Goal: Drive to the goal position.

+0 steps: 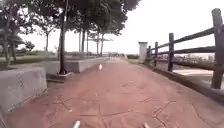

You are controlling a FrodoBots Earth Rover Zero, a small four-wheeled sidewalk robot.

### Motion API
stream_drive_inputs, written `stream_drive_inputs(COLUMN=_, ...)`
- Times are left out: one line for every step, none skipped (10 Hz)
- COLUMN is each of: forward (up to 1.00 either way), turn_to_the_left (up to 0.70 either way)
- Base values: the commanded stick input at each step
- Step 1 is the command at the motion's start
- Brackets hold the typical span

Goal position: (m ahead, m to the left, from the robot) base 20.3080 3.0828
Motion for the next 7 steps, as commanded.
stream_drive_inputs(forward=0.70, turn_to_the_left=0.00)
stream_drive_inputs(forward=0.70, turn_to_the_left=0.00)
stream_drive_inputs(forward=0.70, turn_to_the_left=0.00)
stream_drive_inputs(forward=0.70, turn_to_the_left=0.00)
stream_drive_inputs(forward=0.70, turn_to_the_left=0.00)
stream_drive_inputs(forward=0.70, turn_to_the_left=0.00)
stream_drive_inputs(forward=0.70, turn_to_the_left=0.00)
